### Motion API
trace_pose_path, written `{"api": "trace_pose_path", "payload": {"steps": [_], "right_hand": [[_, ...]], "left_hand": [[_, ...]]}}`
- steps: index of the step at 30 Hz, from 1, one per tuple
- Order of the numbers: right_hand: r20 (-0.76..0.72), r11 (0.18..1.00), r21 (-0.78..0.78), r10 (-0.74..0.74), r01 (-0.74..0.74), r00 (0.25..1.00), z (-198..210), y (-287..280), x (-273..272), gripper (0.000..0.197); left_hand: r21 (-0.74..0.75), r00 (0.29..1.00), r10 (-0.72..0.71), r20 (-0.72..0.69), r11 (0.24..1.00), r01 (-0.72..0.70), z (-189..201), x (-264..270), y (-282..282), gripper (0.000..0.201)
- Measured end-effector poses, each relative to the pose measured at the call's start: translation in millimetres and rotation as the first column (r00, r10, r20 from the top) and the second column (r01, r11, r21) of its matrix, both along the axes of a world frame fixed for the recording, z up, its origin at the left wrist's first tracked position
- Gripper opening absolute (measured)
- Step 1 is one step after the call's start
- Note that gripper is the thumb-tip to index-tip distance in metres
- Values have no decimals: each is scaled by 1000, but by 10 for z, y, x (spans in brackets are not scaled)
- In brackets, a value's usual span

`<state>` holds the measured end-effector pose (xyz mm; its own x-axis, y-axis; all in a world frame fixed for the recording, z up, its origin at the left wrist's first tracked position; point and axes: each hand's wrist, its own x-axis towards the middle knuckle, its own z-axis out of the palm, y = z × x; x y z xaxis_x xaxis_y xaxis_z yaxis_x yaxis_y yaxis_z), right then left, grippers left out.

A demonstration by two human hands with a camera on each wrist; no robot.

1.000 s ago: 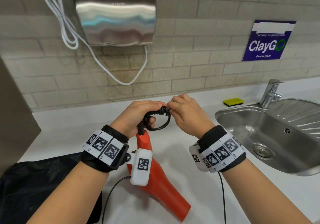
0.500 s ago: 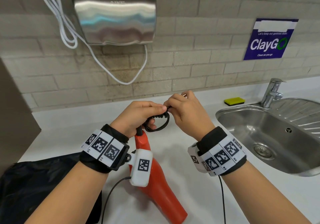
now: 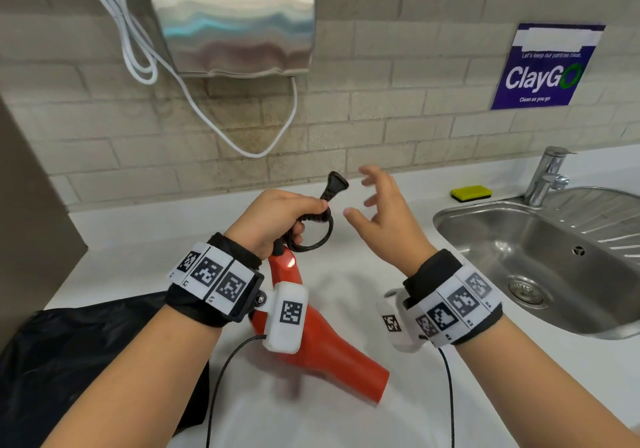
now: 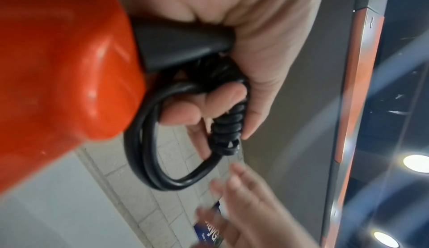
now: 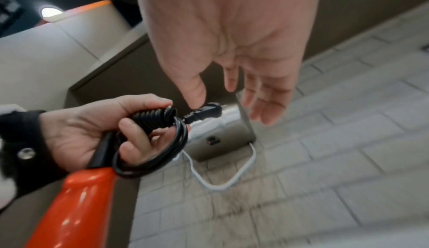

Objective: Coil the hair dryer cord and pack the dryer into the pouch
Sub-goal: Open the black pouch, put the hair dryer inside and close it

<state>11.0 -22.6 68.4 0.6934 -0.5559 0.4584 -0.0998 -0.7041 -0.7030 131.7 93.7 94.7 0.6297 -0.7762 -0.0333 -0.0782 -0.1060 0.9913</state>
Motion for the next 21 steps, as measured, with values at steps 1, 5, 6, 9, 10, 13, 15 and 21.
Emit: {"api": "trace_pose_path", "payload": {"steps": [1, 5, 6, 9, 10, 13, 15, 21], "right_hand": [[-97, 997, 75, 7, 0, 995, -84, -11, -19, 52], [-767, 970, 187, 242, -153, 595, -482, -13, -129, 56], [-854, 963, 202, 262, -177, 450, -579, 15, -148, 63], [-940, 958, 226, 263, -179, 218, -804, 64, -141, 79], [-938, 953, 251, 283, -173, 198, -853, 73, -133, 82], [-909, 927, 339, 367, -163, 198, -929, 121, -119, 83], [-888, 908, 380, 412, -178, 203, -941, 194, -119, 81], [-846, 887, 419, 460, -197, 271, -985, 317, -117, 65]], "left_hand": [[-10, 1000, 19, -15, 1000, -20, -3, 12, 0, 12], [-21, 997, 55, -46, 998, -56, 5, 39, 9, 11], [-20, 997, 60, -50, 998, -61, 9, 35, 12, 11], [-12, 996, 57, -62, 998, -57, 10, 4, 16, 10], [-6, 997, 51, -62, 999, -51, 9, -9, 18, 10], [14, 997, 39, -65, 999, -38, 9, -36, 16, 11], [20, 997, 37, -74, 999, -35, 14, -49, 6, 10], [15, 997, 20, -75, 1000, -19, 14, -95, -32, 11]]}}
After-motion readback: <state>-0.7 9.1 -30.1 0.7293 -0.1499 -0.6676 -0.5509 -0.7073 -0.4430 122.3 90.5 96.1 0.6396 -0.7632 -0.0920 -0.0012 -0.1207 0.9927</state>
